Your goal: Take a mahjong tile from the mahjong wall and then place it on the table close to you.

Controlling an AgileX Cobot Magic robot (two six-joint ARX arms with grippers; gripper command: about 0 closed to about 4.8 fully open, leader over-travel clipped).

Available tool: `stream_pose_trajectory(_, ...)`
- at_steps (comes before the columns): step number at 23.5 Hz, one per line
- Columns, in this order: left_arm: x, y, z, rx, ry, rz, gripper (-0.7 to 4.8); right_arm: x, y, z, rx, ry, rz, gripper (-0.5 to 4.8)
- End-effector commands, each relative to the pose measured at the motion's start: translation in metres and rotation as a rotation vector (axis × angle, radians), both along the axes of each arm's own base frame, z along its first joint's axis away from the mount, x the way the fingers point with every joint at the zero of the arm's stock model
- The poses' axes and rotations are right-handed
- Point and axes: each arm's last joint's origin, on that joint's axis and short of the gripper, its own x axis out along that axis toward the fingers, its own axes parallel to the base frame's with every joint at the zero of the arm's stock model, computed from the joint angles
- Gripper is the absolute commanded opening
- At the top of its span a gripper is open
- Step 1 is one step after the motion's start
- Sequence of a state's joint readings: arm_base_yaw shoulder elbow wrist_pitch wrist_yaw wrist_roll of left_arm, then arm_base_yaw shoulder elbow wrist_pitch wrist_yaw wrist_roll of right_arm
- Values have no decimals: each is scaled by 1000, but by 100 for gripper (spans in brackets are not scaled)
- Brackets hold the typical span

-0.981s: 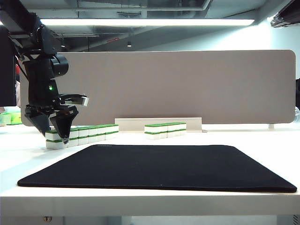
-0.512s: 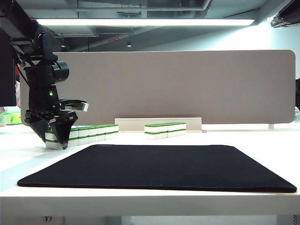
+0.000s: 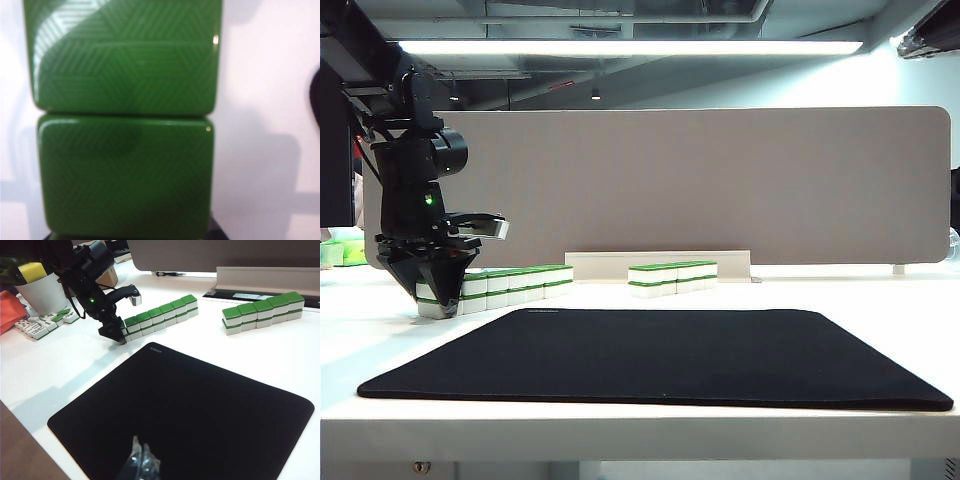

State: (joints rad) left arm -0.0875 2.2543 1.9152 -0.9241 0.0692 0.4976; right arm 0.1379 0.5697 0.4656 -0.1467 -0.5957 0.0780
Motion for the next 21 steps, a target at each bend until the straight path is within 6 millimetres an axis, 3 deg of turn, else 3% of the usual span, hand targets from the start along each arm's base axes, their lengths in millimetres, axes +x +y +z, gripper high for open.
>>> stream_pose_trajectory(1, 1, 0, 0, 4, -7, 2, 236, 0, 0, 3, 4, -20, 2, -1)
stream_pose_trajectory(3, 1, 0, 1, 4, -9, 2, 175, 0, 0, 3, 4, -20, 2, -1)
stream_pose_trajectory(11, -2, -2, 8, -15, -3, 58, 171, 0, 0, 3, 4, -20, 2, -1)
stream_pose_trajectory(18, -18, -16, 41, -45, -26, 20, 171, 0, 0, 3, 4, -20, 2, -1)
stream_pose_trajectory(21, -29, -35, 58, -75, -37, -35, 171, 0, 0, 3, 4, -20, 2, -1)
